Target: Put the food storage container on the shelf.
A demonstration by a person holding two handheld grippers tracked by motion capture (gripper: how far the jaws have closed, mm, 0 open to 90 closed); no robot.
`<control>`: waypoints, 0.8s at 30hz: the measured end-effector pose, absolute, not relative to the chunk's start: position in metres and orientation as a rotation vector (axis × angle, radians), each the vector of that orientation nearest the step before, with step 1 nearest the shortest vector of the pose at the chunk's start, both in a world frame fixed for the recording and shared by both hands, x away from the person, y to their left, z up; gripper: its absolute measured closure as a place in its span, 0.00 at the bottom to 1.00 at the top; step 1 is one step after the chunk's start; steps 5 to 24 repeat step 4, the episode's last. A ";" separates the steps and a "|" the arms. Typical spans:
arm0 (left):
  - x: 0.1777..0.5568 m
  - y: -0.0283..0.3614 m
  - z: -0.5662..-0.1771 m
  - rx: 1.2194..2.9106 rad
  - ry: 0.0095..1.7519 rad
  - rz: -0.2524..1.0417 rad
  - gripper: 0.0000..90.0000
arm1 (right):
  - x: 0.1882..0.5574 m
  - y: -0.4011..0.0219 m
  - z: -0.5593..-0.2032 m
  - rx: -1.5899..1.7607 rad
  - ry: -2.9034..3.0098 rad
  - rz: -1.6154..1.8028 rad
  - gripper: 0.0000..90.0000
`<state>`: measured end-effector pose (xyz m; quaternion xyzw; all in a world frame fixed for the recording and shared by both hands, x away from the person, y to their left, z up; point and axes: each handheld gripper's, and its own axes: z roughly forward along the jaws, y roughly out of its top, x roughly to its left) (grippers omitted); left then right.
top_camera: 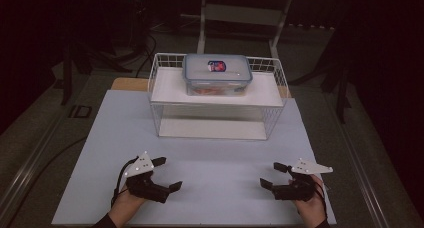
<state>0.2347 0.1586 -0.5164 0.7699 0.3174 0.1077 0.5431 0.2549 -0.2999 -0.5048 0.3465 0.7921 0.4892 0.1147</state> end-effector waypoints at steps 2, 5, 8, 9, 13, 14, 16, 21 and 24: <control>0.235 0.159 -0.517 1.825 0.754 0.262 0.00 | 0.256 -0.300 -0.507 1.024 2.324 1.431 0.16; 0.236 0.160 -0.518 1.822 0.767 0.260 0.00 | 0.258 -0.301 -0.509 1.028 2.332 1.425 0.16; 0.236 0.160 -0.518 1.822 0.767 0.260 0.00 | 0.258 -0.301 -0.509 1.028 2.332 1.425 0.16; 0.236 0.160 -0.518 1.822 0.767 0.260 0.00 | 0.258 -0.301 -0.509 1.028 2.332 1.425 0.16; 0.236 0.160 -0.518 1.822 0.767 0.260 0.00 | 0.258 -0.301 -0.509 1.028 2.332 1.425 0.16; 0.236 0.160 -0.518 1.822 0.767 0.260 0.00 | 0.258 -0.301 -0.509 1.028 2.332 1.425 0.16; 0.236 0.160 -0.518 1.822 0.767 0.260 0.00 | 0.258 -0.301 -0.509 1.028 2.332 1.425 0.16; 0.236 0.160 -0.518 1.822 0.767 0.260 0.00 | 0.258 -0.301 -0.509 1.028 2.332 1.425 0.16; 0.236 0.160 -0.518 1.822 0.767 0.260 0.00 | 0.258 -0.301 -0.509 1.028 2.332 1.425 0.16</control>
